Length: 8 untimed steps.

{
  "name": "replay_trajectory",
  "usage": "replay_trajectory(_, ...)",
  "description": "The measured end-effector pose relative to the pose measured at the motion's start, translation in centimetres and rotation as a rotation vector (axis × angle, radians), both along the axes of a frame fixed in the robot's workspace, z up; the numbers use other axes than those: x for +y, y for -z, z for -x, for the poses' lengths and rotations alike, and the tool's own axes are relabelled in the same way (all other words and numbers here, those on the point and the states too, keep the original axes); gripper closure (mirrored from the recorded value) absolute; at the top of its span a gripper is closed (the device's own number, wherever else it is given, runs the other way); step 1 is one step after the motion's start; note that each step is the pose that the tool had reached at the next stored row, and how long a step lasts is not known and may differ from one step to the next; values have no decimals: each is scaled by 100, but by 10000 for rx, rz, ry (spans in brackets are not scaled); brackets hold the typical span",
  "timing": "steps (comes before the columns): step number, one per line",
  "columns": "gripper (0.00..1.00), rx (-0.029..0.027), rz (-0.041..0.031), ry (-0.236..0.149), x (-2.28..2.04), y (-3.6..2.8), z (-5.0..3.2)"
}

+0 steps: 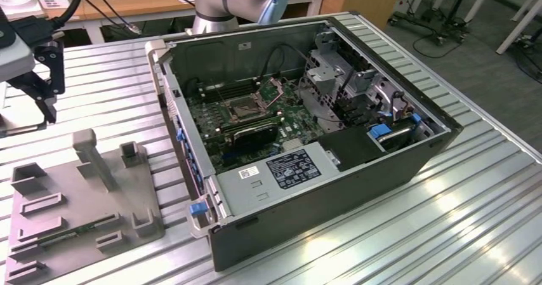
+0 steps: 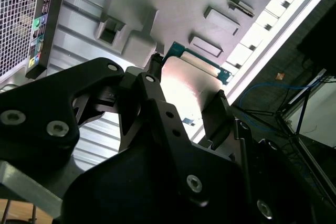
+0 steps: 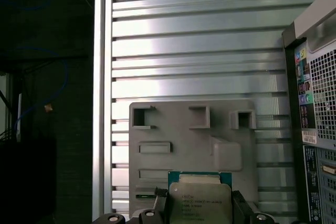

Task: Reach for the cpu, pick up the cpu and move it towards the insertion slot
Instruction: 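Pick up the cpu and move it towards the insertion slot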

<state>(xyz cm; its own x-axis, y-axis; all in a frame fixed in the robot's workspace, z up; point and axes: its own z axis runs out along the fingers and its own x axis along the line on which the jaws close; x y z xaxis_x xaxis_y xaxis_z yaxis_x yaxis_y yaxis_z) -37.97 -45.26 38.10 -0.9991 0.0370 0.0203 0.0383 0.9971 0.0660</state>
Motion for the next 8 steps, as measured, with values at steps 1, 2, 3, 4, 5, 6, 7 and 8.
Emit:
replay_trajectory(1,45,0,0,0,0,0,-4)
replay_trajectory(2,45,1,0,0,0,0,-7)
replay_trajectory(3,45,0,0,0,0,0,-11)
replay_trajectory(4,45,0,0,0,0,0,-14)
replay_trajectory(5,45,0,0,0,0,0,-18)
replay_trajectory(6,45,0,0,0,0,0,-23)
replay_trajectory(7,45,0,0,0,0,0,-27)
replay_trajectory(8,45,0,0,0,0,0,-32)
